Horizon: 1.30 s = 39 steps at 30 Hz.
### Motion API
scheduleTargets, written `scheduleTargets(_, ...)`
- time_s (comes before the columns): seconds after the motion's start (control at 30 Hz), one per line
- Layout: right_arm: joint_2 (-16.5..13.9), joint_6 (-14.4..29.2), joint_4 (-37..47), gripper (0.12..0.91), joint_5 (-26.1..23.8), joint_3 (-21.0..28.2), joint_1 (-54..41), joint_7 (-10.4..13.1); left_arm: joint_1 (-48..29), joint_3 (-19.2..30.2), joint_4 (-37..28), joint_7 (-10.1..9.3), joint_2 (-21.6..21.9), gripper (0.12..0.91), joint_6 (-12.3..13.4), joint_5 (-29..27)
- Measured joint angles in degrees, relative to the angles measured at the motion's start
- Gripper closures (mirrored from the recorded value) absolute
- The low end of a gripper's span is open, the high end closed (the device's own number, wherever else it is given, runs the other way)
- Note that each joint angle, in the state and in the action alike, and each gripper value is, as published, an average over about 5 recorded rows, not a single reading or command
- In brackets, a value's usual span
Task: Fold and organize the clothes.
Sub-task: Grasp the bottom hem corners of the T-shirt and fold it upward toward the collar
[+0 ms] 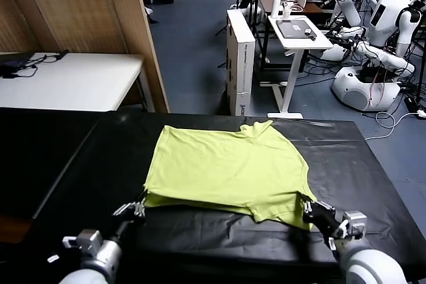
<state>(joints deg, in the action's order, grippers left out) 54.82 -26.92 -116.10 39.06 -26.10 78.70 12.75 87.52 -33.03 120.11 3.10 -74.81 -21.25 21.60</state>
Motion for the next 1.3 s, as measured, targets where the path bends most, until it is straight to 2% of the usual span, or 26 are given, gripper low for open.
scheduleTargets(0.3, 0.8, 0.1, 2.6, 0.885, -0.5, 2.0, -2.9, 0.5, -5.3, 2.6, -4.3, -0.38, 2.9, 0.885, -0.3, 1.3)
scheduleTargets(0.67, 1.7, 0.1, 3.2, 0.885, -1.1, 1.9, -3.1, 1.1, -11.2, 4.8, -8.5, -0.74, 8.1, 0.885, -0.5, 4.3)
scheduleTargets(0.87, 1.9, -0.4, 2.4, 0.878, -0.5, 1.3, -2.3, 0.1, -12.5, 4.8, -9.9, -0.88, 9.2, 0.885, -0.7, 4.5)
scheduleTargets(0.97, 1.7, -0.6, 1.4, 0.781, -0.3, 0.4, -1.3, -0.7, -12.5, 5.1, -9.8, -1.08, 9.1, 0.867, -1.1, 4.4)
scheduleTargets(1.03, 1.4, -1.0, 0.5, 0.655, -0.1, -0.4, -0.5, -1.0, -12.2, 5.1, -9.5, -1.12, 8.8, 0.814, -1.2, 4.3)
scheduleTargets(1.23, -0.8, -3.3, -3.3, 0.283, -0.1, -3.1, 3.8, -2.4, -9.9, 4.1, -7.5, -1.01, 7.8, 0.461, -1.3, 3.7)
scheduleTargets(1.3, -1.8, -3.7, -4.9, 0.195, -0.2, -4.2, 5.9, -2.7, -8.7, 3.4, -6.5, -0.90, 7.3, 0.329, -1.3, 3.4)
